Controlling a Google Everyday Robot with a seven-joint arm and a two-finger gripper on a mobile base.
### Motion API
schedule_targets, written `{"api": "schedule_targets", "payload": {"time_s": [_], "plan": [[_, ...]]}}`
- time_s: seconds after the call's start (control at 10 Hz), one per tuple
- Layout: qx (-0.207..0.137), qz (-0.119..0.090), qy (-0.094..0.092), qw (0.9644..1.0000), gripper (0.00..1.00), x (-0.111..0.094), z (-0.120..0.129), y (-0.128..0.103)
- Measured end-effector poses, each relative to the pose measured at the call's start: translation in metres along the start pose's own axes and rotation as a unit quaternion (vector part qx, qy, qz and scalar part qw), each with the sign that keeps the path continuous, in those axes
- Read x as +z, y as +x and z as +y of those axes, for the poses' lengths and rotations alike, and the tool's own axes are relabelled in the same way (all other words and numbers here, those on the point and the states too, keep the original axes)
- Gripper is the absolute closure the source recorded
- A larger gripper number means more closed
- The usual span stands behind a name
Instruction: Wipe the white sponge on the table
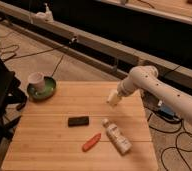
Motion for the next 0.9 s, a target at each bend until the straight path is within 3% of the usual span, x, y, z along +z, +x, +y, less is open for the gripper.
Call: {"api": "schedule_targets", "payload": {"time_s": [0.4, 0.6, 0.9], "plan": [[0.003, 0.001, 0.002, 1.0, 0.2, 0.001, -0.002, 0.0], [0.026, 0.003, 0.002, 0.9996, 0.2, 0.021, -0.014, 0.007], [0.053, -0.005, -0.022, 0.9984, 0.2, 0.061, -0.016, 0.007]]}}
